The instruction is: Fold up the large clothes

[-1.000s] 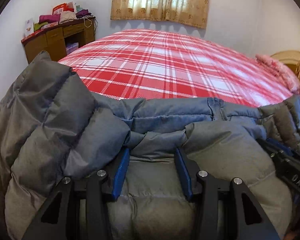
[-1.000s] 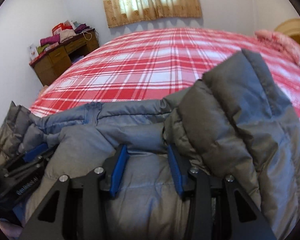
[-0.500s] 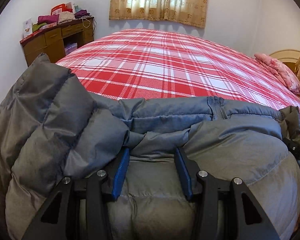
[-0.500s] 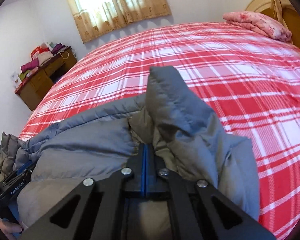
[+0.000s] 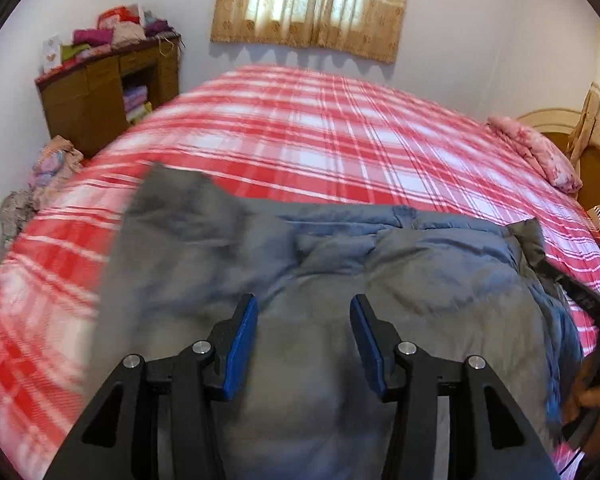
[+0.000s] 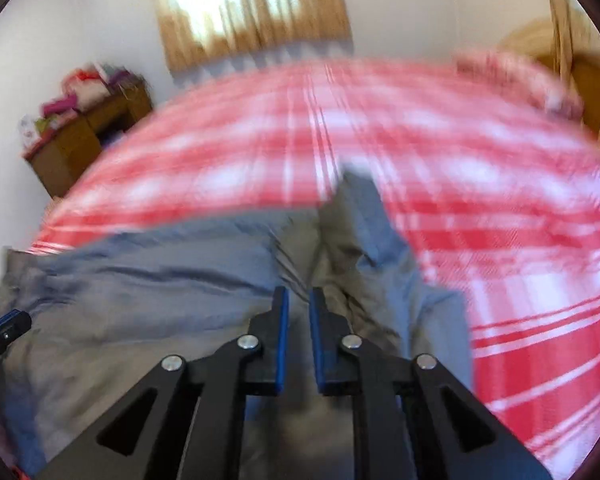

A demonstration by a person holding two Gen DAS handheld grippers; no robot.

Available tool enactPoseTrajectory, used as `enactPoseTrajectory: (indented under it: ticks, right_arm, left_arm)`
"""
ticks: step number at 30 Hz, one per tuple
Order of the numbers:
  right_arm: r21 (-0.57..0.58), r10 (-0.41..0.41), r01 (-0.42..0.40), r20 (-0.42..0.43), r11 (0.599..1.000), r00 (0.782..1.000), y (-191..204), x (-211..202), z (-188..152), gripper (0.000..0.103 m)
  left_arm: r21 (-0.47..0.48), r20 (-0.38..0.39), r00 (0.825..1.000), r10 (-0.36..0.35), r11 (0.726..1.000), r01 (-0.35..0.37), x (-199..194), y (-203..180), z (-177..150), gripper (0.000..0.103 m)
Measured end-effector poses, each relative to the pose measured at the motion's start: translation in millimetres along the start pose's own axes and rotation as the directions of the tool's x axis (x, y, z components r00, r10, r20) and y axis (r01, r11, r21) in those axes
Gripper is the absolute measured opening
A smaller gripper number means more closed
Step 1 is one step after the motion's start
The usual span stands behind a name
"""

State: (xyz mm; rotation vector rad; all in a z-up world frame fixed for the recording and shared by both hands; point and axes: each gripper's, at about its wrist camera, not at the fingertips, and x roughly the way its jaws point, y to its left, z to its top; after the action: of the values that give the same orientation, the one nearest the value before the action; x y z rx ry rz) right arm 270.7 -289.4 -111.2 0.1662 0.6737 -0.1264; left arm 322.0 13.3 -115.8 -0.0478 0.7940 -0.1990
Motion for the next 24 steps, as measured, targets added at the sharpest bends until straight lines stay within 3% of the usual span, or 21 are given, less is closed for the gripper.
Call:
enactPoseTrajectory:
  ticks: [3,6,10,13,16,24]
  right_arm:
    - [-0.07,0.057,-0.053,0.055,0.996,0.997,35,-39,-7,0.016]
    - [-0.124,0.155,-0.151,0.018,0.981,0.988,80,-49,-23,0.016]
    - [-0.147,0.189,-0.194,-0.048,0.97,0.981,122,-24,-48,0.016]
    - [-0.149,0.15,-0.166,-0.115,0.975,0.982,131,8,-73,0.016]
    - [-0.17,0.125,-0.138,-0.086,0.976,0.988,130,21,-95,0.013]
    - [-0.153,0.142,-0.157,-0.105,0.976,0.984,125,28,-92,0.013]
  left_arm:
    - [-0.036,0.065,0.997,0.033,0.999,-0.031,-39,28,-15,0.057]
    - [-0.124,0.108,0.993,0.05,0.992,-0.037,-60,54,-36,0.065]
    - [-0.188,0.034,0.999,0.029,0.982,-0.022,-47,70,-56,0.065]
    - [-0.241,0.009,1.0,-0.03,0.97,0.031,-34,75,-68,0.066]
    - [-0.289,-0.004,0.997,-0.083,0.954,0.078,-19,79,-75,0.066]
    - [-0.416,0.04,0.987,-0.156,0.895,0.158,-17,87,-96,0.072]
